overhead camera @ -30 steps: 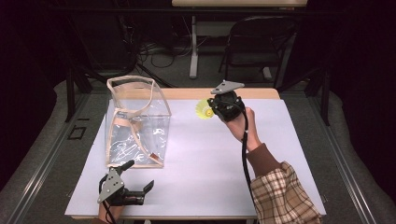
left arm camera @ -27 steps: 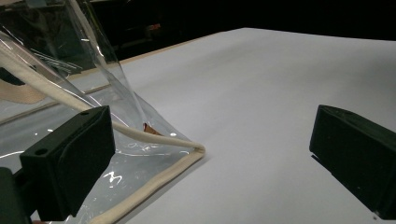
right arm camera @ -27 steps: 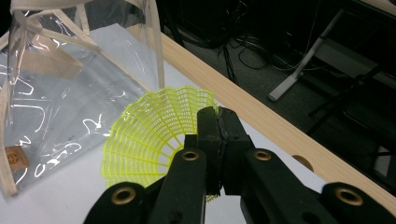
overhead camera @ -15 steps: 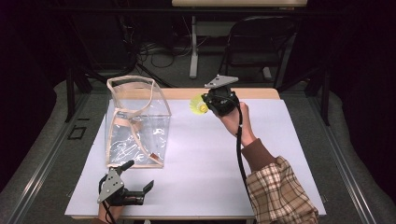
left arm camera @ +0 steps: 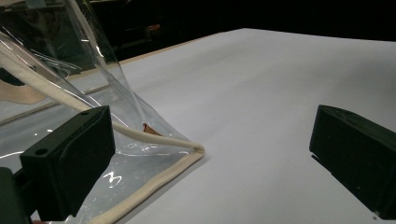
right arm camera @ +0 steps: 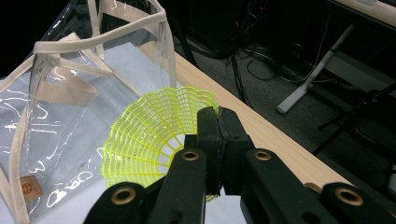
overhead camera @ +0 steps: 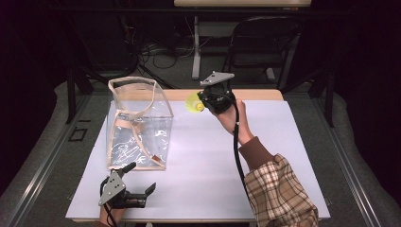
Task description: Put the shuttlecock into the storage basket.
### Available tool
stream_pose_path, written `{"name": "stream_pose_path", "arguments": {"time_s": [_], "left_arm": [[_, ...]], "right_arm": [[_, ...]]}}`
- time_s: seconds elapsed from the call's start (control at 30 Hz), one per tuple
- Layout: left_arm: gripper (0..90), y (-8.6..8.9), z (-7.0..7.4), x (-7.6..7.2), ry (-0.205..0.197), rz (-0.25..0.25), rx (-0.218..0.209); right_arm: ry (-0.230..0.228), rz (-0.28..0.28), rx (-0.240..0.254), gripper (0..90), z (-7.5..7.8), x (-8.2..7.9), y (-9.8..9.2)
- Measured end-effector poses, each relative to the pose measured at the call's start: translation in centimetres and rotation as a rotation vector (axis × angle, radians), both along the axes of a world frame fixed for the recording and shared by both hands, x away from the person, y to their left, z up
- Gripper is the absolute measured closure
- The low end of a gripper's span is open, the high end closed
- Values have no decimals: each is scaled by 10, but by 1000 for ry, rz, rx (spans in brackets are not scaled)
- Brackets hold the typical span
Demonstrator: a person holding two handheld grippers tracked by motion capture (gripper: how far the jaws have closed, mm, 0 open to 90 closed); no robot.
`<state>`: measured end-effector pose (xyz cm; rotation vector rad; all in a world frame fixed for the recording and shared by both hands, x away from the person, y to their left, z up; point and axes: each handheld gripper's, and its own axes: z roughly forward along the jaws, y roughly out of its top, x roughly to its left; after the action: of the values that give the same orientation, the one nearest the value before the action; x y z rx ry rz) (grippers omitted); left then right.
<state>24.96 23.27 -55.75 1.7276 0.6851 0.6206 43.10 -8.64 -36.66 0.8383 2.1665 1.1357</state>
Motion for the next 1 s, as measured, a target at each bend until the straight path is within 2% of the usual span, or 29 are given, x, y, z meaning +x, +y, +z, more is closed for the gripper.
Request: {"name": "stream_pose_path", "arguments": {"time_s": [1.0], "left_arm": [[2, 0, 0, 0, -4, 3, 0]], "right_arm": [[-14, 37, 10, 894, 8, 5, 22]]}}
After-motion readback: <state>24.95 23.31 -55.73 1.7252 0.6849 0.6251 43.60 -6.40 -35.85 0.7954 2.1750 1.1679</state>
